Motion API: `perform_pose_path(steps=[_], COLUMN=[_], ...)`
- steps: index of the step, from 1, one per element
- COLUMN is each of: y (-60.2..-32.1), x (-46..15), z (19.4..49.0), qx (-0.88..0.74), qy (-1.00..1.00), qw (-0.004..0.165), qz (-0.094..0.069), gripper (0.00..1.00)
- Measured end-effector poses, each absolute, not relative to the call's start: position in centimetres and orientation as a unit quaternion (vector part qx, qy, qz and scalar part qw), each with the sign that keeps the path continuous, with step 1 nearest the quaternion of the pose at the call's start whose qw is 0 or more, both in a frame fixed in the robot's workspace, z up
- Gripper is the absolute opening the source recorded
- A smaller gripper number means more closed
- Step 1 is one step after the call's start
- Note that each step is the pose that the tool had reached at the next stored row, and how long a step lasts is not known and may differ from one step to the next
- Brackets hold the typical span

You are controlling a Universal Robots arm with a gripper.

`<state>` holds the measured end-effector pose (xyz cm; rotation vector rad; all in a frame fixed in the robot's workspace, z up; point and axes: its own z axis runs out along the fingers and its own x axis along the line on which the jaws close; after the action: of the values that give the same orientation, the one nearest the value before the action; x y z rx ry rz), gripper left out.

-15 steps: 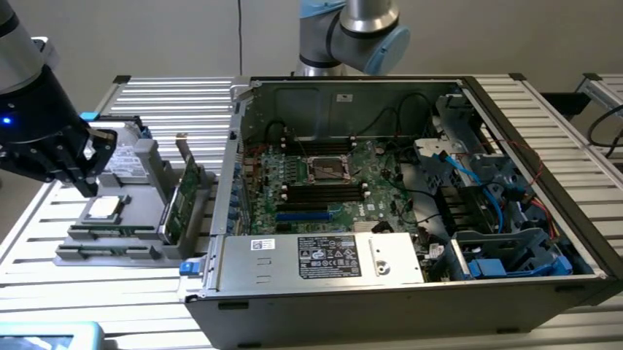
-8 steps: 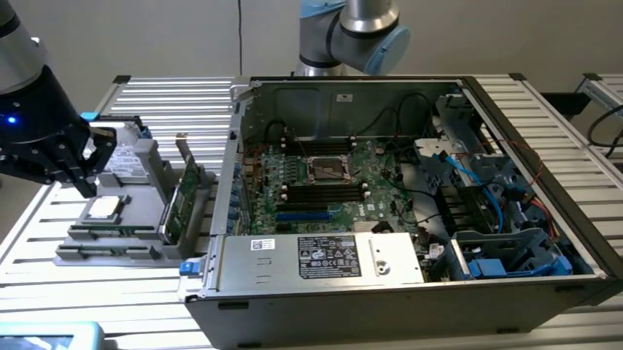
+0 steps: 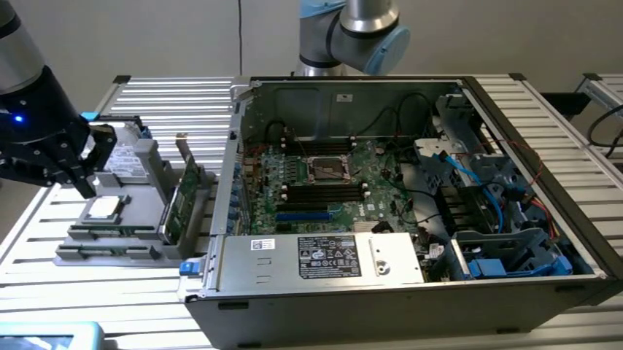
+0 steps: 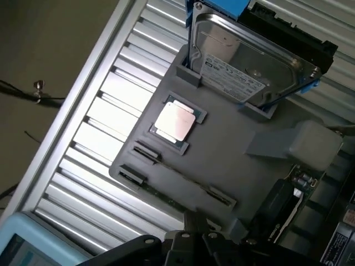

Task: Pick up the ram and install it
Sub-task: 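Pick up the ram and move it above insertion slot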

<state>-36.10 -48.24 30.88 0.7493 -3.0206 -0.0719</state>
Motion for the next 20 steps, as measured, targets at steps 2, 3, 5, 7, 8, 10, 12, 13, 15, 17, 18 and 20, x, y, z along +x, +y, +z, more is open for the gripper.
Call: perform_pose_path(steps=[2, 3, 5, 7, 8, 10, 12, 13, 15, 17, 18, 20], y=[-48.24, -48.24, -48.24, -48.24, -48.24, -48.24, -48.24, -48.24, -48.24, -48.24, -48.24, -48.23], x=[-36.1, -36.1, -36.11, -36.11, -36.11, -36.11, -36.11, -36.11, -36.11, -36.11, -36.11, -36.11], z=[30.88, 30.88, 30.87, 30.87, 30.87, 30.87, 30.87, 30.87, 30.87, 30.87, 30.87, 30.87], qx=[0.259, 0.268, 0.285, 0.302, 0.311, 0.328, 0.345, 0.354, 0.371, 0.388, 0.396, 0.413], qy=[-0.966, -0.963, -0.958, -0.953, -0.95, -0.944, -0.938, -0.935, -0.928, -0.921, -0.918, -0.91], qw=[0.015, 0.015, 0.015, 0.016, 0.016, 0.016, 0.017, 0.017, 0.017, 0.018, 0.018, 0.018], qz=[-0.023, -0.023, -0.022, -0.022, -0.022, -0.022, -0.021, -0.021, -0.021, -0.021, -0.02, -0.02], gripper=[0.11, 0.11, 0.11, 0.11, 0.11, 0.11, 0.11, 0.11, 0.11, 0.11, 0.11, 0.11])
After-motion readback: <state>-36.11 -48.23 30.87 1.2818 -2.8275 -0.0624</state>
